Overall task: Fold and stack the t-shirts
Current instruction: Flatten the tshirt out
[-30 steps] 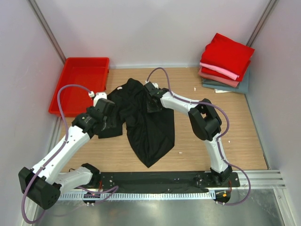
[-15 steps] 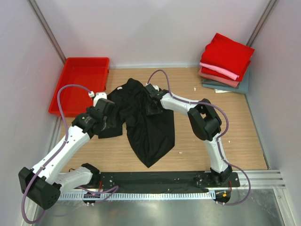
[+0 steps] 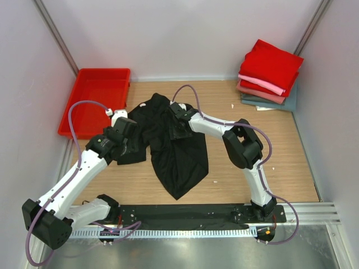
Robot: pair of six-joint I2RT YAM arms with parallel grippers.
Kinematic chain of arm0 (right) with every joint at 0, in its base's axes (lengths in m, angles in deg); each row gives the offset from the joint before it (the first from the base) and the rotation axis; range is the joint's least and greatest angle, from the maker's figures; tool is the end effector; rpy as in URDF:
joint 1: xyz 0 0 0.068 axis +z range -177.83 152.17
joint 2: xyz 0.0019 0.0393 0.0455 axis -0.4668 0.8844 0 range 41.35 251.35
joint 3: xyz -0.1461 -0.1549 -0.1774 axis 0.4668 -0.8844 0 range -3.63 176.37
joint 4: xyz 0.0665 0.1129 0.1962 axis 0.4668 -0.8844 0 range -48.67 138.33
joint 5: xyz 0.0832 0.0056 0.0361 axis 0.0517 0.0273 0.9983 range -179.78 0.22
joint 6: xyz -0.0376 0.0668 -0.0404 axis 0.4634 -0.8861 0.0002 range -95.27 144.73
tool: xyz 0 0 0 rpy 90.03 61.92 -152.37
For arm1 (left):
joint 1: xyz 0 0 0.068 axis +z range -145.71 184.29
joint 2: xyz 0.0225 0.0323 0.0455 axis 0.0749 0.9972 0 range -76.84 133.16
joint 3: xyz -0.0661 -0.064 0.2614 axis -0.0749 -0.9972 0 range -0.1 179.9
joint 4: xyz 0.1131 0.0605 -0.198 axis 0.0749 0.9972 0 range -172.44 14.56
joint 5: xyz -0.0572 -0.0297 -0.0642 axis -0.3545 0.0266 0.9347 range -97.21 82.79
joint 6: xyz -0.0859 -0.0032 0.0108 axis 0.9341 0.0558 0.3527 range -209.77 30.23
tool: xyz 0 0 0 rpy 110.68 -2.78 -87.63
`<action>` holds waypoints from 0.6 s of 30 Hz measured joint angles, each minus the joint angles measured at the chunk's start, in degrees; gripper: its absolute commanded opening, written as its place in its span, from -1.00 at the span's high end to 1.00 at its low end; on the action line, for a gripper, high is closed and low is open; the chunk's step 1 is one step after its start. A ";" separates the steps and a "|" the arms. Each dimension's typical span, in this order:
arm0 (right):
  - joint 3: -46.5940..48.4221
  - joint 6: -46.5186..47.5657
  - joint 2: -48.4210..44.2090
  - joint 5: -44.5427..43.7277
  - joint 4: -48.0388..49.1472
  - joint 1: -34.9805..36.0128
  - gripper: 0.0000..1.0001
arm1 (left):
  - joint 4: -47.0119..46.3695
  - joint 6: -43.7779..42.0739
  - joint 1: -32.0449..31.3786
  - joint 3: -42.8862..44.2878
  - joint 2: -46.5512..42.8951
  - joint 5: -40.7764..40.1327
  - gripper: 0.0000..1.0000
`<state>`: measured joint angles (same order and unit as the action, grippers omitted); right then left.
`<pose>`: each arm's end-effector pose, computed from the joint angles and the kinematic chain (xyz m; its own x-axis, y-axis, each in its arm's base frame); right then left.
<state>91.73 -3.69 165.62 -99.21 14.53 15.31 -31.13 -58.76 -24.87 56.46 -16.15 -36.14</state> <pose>0.3437 0.3048 0.1498 -0.8653 -0.1674 -0.4725 -0.2364 0.9675 0.0901 0.1840 -0.0602 0.2755 -0.7127 -0.1186 -0.6914 -0.2101 0.9764 0.0491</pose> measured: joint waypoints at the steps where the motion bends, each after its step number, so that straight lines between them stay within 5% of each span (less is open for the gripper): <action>1: 0.00 -0.04 0.00 0.04 -0.02 0.17 -0.19 | 0.00 0.00 0.00 0.00 0.00 0.00 -0.43; 9: 0.92 -0.15 0.00 0.17 -0.35 0.44 -0.06 | 0.02 -0.02 0.00 0.00 -0.26 0.02 -0.42; 13: 1.53 -0.04 0.31 0.13 -0.26 0.42 0.65 | 0.00 -0.02 0.00 0.00 -0.33 0.02 -0.42; 16: 1.53 0.11 1.18 0.02 -0.09 0.44 0.95 | 0.00 -0.04 0.00 0.00 -0.33 0.02 -0.41; 18: 1.57 0.22 1.40 -0.09 0.28 0.44 0.98 | 0.00 -0.04 0.00 0.00 -0.33 0.02 -0.40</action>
<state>93.30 -3.48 167.02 -99.30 14.81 15.74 -31.13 -58.81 -24.87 56.46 -16.48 -36.12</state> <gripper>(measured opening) 0.038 0.706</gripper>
